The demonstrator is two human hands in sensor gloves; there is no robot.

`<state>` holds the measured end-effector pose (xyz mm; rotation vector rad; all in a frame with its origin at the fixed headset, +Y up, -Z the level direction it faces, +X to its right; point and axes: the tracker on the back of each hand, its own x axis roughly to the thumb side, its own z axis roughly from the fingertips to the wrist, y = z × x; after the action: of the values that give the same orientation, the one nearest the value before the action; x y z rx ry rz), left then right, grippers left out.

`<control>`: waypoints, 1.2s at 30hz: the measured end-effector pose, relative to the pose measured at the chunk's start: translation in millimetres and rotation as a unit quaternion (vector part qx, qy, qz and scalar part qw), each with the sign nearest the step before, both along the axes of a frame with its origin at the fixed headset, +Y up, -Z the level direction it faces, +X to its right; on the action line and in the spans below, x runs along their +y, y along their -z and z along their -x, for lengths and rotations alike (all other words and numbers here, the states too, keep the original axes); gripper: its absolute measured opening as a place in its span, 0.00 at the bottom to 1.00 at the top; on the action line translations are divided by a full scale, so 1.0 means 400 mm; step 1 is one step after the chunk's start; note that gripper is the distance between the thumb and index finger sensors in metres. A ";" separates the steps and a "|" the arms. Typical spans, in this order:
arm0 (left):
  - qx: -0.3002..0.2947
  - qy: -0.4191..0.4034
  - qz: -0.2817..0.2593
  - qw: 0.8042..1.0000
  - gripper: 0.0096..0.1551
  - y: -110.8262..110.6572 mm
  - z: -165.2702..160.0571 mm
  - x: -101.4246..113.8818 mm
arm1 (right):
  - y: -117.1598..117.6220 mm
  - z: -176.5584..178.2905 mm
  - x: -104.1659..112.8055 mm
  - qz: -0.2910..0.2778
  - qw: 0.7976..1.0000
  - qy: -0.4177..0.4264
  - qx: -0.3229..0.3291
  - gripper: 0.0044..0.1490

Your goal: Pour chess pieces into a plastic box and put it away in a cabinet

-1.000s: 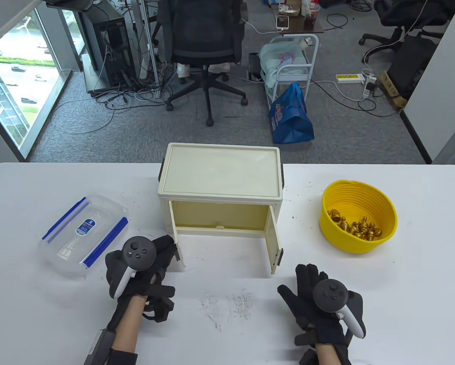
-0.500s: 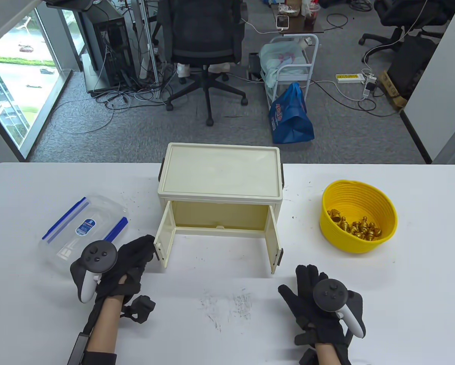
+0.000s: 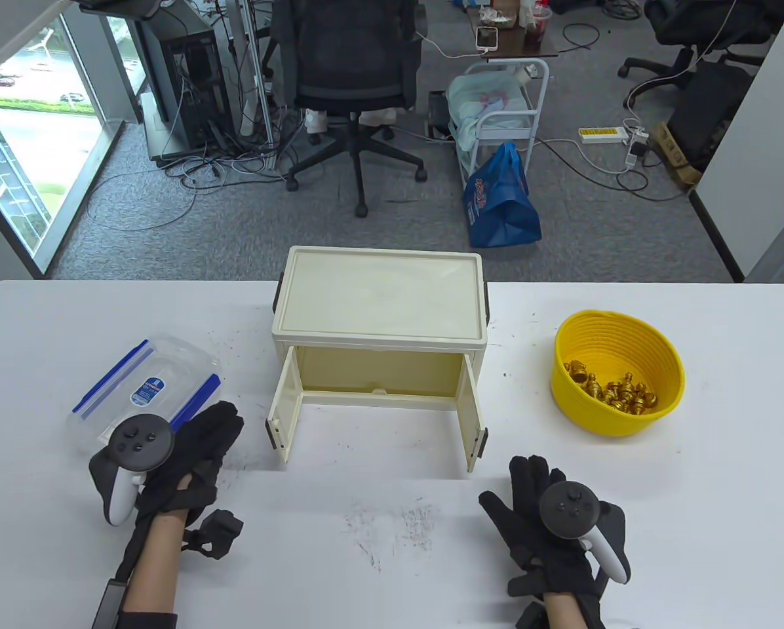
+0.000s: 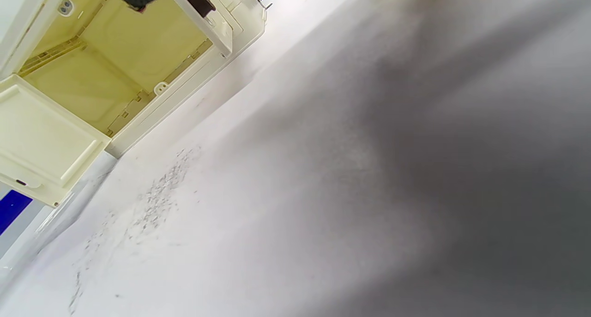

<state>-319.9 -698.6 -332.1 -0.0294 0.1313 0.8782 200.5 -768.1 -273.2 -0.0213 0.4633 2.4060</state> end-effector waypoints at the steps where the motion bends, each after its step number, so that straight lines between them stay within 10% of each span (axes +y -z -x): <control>1: 0.013 0.002 -0.002 1.000 0.32 0.001 0.016 0.016 | 0.000 0.000 0.000 -0.001 1.000 0.000 0.000 0.53; 6: 0.076 0.093 -0.021 0.993 0.36 0.028 0.088 0.110 | 0.000 0.001 -0.001 0.000 1.000 -0.002 0.001 0.53; 11: 0.128 0.212 0.079 0.966 0.43 0.087 0.166 0.142 | 0.000 0.002 -0.001 0.001 1.000 -0.006 0.000 0.53; 24: 0.125 0.272 0.239 0.924 0.56 0.239 0.302 -0.027 | 0.001 0.003 0.003 -0.002 1.000 -0.018 -0.005 0.54; 36: 0.086 0.310 0.235 0.917 0.54 0.181 0.268 -0.039 | 0.001 0.004 0.002 -0.003 1.000 -0.018 -0.002 0.54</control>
<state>-426.9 -714.1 -404.6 -0.3440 0.4892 0.1944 198.8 -767.4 -273.4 -0.0319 0.4565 2.4415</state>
